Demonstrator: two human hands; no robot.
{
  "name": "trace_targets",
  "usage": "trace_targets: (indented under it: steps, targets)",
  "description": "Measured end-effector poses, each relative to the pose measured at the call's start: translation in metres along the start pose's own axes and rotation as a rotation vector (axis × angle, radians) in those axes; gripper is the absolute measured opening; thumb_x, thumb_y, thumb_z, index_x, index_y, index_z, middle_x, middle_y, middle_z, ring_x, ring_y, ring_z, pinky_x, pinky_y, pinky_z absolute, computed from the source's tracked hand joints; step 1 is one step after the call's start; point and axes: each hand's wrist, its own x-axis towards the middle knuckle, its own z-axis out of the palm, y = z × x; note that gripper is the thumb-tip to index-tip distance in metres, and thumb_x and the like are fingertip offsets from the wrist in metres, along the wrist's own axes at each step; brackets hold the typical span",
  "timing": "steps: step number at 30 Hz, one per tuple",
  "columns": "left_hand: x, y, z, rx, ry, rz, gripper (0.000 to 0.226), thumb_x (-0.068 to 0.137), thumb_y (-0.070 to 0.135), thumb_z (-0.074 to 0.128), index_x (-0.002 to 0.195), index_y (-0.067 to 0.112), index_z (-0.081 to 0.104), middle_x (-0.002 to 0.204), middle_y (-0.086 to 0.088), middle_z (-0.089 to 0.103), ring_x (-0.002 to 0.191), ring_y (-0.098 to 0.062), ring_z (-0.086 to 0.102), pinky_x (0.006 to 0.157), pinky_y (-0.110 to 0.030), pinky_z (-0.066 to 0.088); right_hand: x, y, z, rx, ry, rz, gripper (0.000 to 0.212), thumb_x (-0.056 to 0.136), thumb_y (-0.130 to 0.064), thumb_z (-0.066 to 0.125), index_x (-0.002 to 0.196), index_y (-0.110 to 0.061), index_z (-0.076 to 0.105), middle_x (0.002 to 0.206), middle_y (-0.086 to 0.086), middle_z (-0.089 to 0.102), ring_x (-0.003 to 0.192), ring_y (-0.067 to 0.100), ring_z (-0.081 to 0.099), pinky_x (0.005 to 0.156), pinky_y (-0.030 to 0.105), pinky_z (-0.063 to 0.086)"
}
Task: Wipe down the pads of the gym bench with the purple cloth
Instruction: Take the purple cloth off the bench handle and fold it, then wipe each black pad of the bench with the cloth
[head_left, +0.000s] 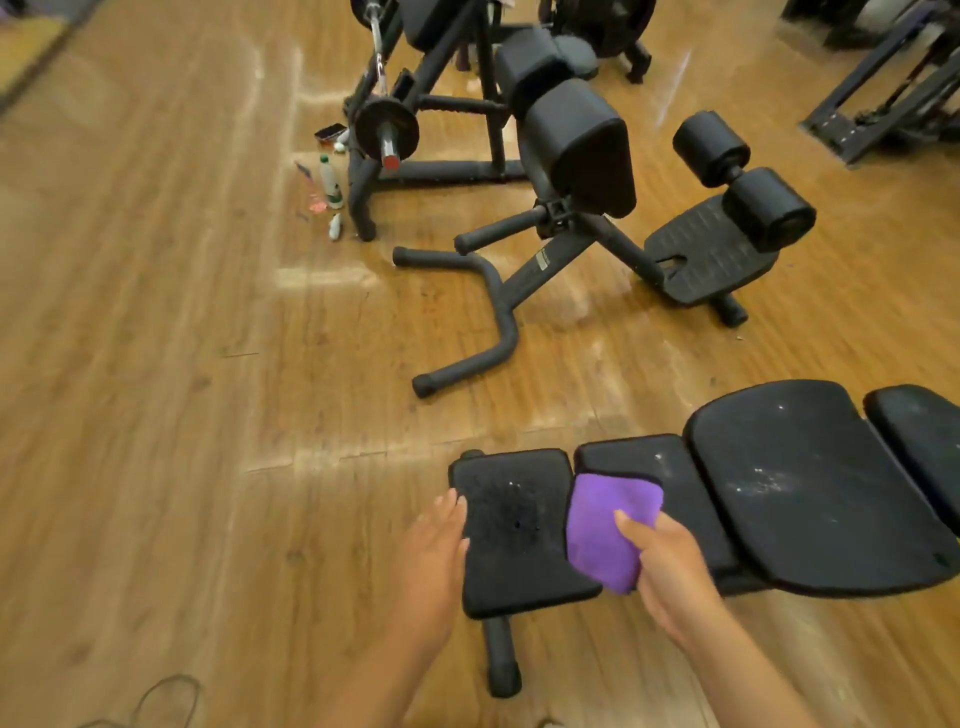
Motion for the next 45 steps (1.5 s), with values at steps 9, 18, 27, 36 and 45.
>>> trace_targets:
  steps: [9, 18, 27, 36, 45]
  targets:
    - [0.065, -0.056, 0.140, 0.441, 0.120, -0.051, 0.051, 0.094, 0.028, 0.028, 0.137, 0.007, 0.042, 0.144, -0.010, 0.042, 0.133, -0.023, 0.039, 0.114, -0.038, 0.024, 0.111, 0.060, 0.054, -0.500, 0.050, -0.568, 0.036, 0.096, -0.009, 0.043, 0.061, -0.012, 0.035, 0.058, 0.001, 0.034, 0.053, 0.014, 0.030, 0.045, 0.016, 0.027]
    - [0.072, -0.115, 0.174, 0.482, 0.103, -0.066, 0.051, 0.097, 0.027, 0.022, 0.134, 0.003, 0.047, 0.140, -0.012, 0.047, 0.131, -0.026, 0.042, 0.109, -0.039, 0.016, 0.187, 0.137, 0.111, -1.305, -0.293, -0.970, 0.062, 0.084, -0.019, 0.028, 0.146, -0.017, 0.027, 0.156, 0.015, 0.010, 0.144, 0.026, 0.002, 0.116, 0.044, -0.001]
    - [0.087, -0.106, 0.187, 0.429, 0.174, 0.000, 0.049, 0.090, 0.017, 0.028, 0.133, 0.003, 0.048, 0.144, -0.012, 0.041, 0.134, -0.024, 0.038, 0.106, -0.038, 0.023, 0.192, 0.148, 0.103, -1.462, -0.232, -1.051, 0.055, 0.088, -0.031, 0.029, 0.143, -0.027, 0.032, 0.152, 0.011, 0.027, 0.142, 0.027, 0.018, 0.109, 0.048, 0.010]
    - [0.089, -0.109, 0.191, 0.418, 0.170, -0.018, 0.053, 0.090, 0.021, 0.030, 0.138, 0.000, 0.037, 0.144, -0.015, 0.041, 0.133, -0.025, 0.038, 0.111, -0.032, 0.011, 0.132, 0.207, 0.036, -1.513, -0.337, -0.980, 0.065, 0.073, -0.033, 0.040, 0.137, -0.022, 0.038, 0.143, 0.006, 0.045, 0.134, 0.019, 0.029, 0.108, 0.042, 0.013]
    - [0.087, -0.111, 0.197, 0.380, 0.222, 0.008, 0.051, 0.092, 0.019, 0.028, 0.139, 0.001, 0.036, 0.146, -0.015, 0.037, 0.135, -0.026, 0.036, 0.111, -0.035, 0.014, 0.202, 0.143, 0.089, -1.426, -0.191, -0.977, 0.059, 0.090, -0.040, 0.014, 0.146, -0.025, 0.024, 0.156, 0.003, 0.017, 0.143, 0.019, 0.013, 0.117, 0.038, 0.000]
